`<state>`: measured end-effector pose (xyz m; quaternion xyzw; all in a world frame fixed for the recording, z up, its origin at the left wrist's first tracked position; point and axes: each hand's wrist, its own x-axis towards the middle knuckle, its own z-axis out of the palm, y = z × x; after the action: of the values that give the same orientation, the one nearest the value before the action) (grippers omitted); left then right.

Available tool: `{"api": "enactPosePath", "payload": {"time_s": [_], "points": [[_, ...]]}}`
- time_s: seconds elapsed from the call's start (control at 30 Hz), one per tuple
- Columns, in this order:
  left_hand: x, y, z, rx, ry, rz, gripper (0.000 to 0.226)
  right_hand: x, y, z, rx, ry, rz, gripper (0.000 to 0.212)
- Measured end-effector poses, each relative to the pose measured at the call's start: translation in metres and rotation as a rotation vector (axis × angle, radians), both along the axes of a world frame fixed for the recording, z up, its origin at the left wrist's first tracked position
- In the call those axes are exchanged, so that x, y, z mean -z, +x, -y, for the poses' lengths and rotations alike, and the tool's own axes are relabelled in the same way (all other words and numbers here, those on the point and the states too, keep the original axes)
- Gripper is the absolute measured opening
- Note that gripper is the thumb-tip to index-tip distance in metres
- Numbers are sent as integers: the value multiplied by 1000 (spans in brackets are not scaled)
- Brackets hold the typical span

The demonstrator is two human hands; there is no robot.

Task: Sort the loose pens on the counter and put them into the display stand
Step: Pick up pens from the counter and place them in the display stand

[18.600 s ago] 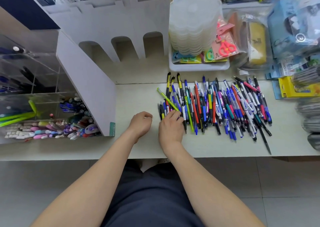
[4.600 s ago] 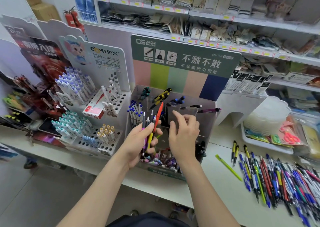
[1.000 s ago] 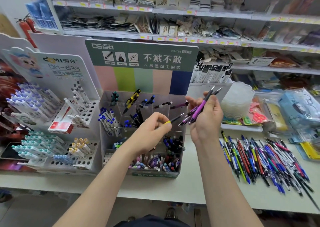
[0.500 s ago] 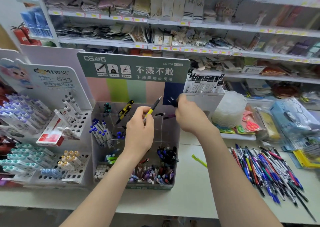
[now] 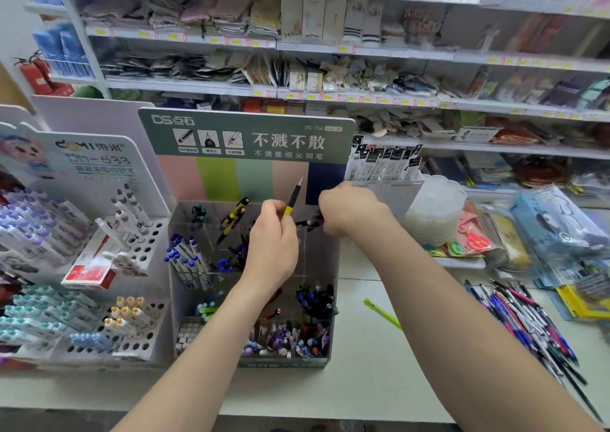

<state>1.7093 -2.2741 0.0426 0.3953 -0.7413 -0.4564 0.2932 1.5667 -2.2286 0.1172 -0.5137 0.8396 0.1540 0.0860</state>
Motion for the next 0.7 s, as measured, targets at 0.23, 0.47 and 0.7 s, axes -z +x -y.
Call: {"api": "enactPosePath", "payload": {"time_s": [0.23, 0.47, 0.7], "points": [[8, 4, -2, -16, 8, -56, 14, 4, -27, -2, -42, -44, 60, 35], [11, 10, 3, 11, -7, -58, 17, -2, -28, -6, -115, -176, 49, 55], [10, 15, 3, 34, -24, -40, 15, 7, -22, -10, -185, -348, -89, 50]]}}
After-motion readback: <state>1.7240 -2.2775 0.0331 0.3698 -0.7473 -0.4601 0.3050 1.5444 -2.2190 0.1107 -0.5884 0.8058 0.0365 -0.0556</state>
